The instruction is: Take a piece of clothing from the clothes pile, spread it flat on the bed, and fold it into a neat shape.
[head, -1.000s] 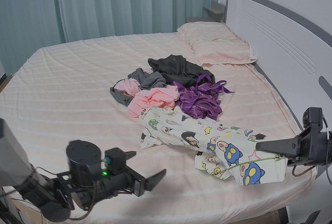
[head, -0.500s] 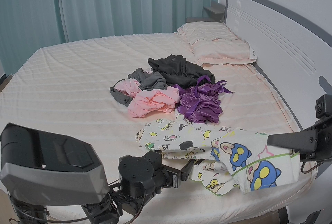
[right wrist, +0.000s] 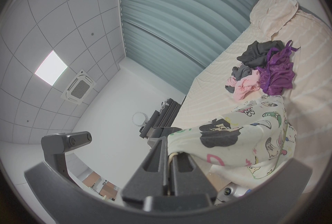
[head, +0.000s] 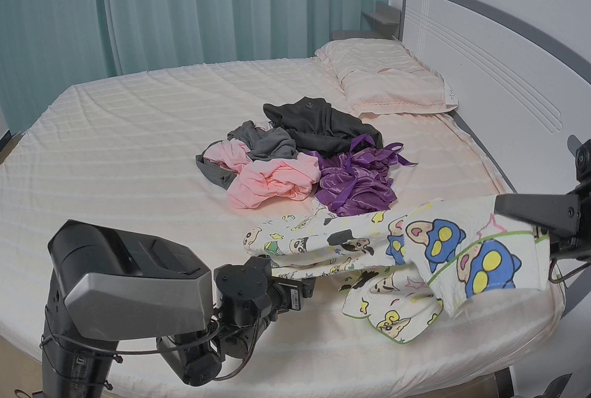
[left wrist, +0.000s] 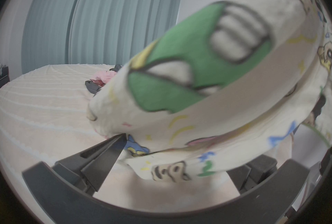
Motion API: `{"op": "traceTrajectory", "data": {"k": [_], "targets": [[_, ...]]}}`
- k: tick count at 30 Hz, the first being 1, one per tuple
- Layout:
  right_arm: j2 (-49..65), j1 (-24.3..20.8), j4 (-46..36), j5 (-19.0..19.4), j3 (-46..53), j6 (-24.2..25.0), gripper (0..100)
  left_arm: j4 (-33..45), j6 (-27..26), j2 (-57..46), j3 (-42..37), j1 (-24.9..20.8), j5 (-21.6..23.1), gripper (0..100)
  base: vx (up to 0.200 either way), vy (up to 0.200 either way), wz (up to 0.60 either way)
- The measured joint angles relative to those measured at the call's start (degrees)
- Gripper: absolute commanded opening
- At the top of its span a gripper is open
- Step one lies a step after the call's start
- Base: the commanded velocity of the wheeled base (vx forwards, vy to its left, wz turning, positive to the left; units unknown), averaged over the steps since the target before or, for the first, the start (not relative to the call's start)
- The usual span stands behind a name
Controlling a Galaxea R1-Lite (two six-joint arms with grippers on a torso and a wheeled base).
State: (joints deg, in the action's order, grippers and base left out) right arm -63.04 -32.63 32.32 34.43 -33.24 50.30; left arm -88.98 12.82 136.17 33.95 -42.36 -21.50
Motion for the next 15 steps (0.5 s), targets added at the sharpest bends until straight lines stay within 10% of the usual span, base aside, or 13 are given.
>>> {"op": "traceTrajectory", "data": {"k": [2, 3, 15], "targets": [[-0.2, 0.9, -0.1, 0.1, -0.5, 0.0, 0, 0.0, 0.3, 0.8, 0.8, 1.1, 0.1, 100, 0.0, 0.0, 0.0], [-0.2, 1.4, 0.0, 0.0, -0.7, 0.0, 0, 0.0, 0.8, 1.2, 1.2, 1.5, 0.1, 0, 0.0, 0.0, 0.0], [-2.0, 6.4, 0.2, 0.3, -0.9, 0.0, 0, 0.0, 5.8, 2.6, 1.3, 2.7, 1.4, 0, 0.0, 0.0, 0.0]]}}
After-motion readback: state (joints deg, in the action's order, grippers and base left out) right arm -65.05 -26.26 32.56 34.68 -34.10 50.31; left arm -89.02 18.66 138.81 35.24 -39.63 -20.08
